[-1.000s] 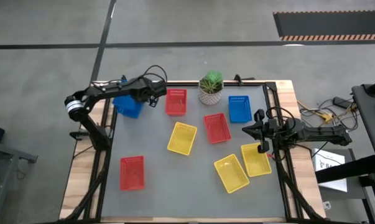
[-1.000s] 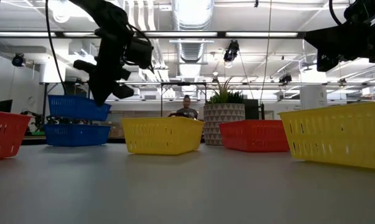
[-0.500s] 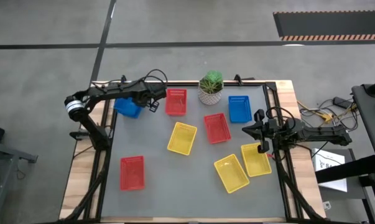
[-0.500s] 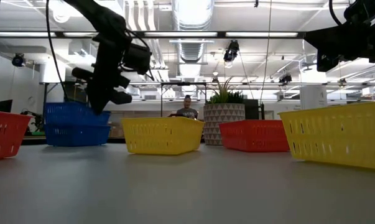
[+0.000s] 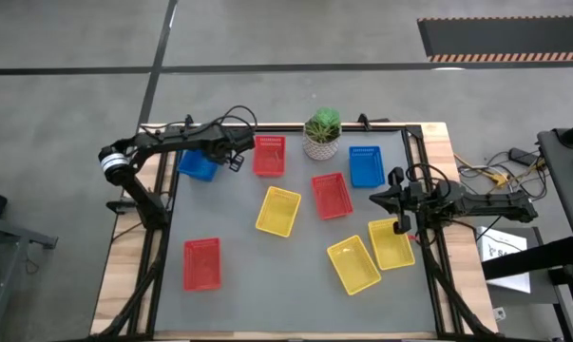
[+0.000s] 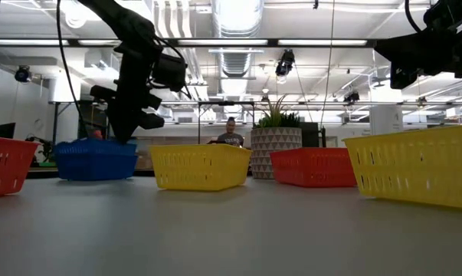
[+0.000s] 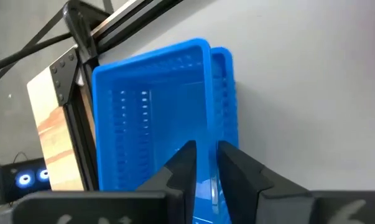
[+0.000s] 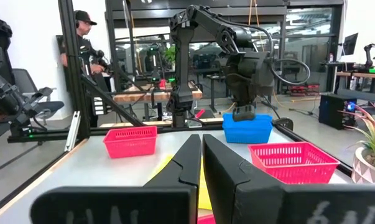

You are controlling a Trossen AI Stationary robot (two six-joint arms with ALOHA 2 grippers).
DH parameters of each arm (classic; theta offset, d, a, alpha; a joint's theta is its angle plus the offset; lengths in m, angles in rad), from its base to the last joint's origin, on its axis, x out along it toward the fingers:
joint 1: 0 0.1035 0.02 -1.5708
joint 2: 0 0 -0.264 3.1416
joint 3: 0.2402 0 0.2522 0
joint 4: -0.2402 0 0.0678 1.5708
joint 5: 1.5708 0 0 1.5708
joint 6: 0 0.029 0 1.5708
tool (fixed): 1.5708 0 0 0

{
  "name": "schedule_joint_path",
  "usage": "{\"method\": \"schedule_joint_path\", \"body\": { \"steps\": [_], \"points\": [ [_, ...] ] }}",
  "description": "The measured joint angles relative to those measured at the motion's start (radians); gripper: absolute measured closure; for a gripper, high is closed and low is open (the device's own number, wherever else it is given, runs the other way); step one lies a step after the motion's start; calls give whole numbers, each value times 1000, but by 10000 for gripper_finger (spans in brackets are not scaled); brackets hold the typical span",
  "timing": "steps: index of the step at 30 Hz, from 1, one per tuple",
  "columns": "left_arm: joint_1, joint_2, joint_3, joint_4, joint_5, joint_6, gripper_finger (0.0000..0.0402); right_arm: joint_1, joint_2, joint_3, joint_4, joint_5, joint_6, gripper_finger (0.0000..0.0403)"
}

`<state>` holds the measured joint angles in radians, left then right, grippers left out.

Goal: Stack baskets by color
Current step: Stack the bottom blue bin on top of the top left blue bin, then stack the top red bin on top of the bottom red bin

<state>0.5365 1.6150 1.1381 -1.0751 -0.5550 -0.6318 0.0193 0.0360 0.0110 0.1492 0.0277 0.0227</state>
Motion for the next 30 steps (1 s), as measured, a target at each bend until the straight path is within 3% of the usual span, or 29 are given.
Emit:
{"method": "schedule_joint_path", "body": {
  "steps": [12, 23, 26, 30],
  "points": [
    [-1, -23, 0, -6, 99, 145, 303, 0, 0, 0, -57, -1, 106, 394],
    [-40, -203, -2, 55, 92, 250, 283, 0, 0, 0, -107, 0, 135, 394],
    [-120, -279, -37, 197, 103, 265, 283, 0, 0, 0, -107, 0, 135, 394],
    [-267, -364, -150, 509, 115, 360, 283, 0, 0, 0, -107, 0, 135, 394]
  ]
}}
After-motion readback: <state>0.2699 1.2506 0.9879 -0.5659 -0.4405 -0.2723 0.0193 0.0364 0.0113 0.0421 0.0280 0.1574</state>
